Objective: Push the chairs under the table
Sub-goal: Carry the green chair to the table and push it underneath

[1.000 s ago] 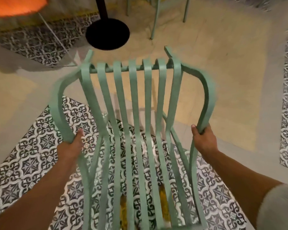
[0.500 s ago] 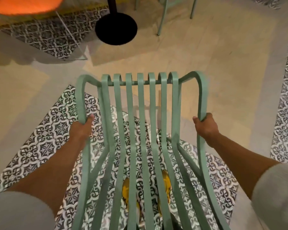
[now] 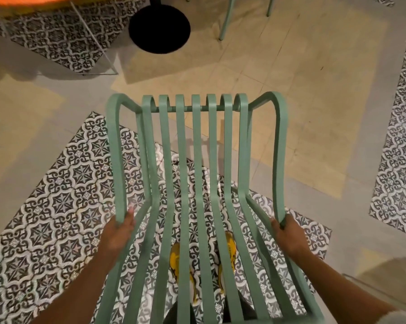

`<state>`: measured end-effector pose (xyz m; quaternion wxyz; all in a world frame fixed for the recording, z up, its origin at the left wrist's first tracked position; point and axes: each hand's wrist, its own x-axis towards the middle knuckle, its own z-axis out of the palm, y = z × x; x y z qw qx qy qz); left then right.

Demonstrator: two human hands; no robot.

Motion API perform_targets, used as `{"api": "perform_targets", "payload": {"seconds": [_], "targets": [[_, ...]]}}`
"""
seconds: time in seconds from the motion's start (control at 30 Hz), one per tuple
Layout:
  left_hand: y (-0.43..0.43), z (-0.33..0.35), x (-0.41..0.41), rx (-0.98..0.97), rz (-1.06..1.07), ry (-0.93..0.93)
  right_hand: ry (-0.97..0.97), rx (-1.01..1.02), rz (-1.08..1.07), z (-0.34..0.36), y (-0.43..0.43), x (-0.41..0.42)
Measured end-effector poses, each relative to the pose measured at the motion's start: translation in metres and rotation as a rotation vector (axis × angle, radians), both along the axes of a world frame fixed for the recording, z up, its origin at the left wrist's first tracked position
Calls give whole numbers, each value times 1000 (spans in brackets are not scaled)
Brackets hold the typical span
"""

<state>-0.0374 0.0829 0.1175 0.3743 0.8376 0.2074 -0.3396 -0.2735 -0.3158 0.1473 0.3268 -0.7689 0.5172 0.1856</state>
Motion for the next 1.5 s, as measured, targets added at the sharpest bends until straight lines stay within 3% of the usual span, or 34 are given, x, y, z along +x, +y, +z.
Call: {"api": "perform_targets", "payload": {"seconds": [0.13, 0.33, 1.0, 1.27, 1.37, 1.5], "targets": [[-3, 3, -16, 167, -89, -118, 56, -41, 30, 0, -1, 6], [-5, 16, -24, 222, -215, -177, 139, -90, 64, 12, 8, -2], [1, 36, -22, 325, -356, -111, 189, -210, 90, 30, 27, -5], [-3, 25, -7, 314, -412, -77, 232, -211, 197, 36, 18, 11], [1, 28, -9, 334, -481, -72, 274, -185, 236, 41, 20, 11], [6, 42, -16, 345, -774, 3, 303, -144, 276, 55, 24, 16]]}}
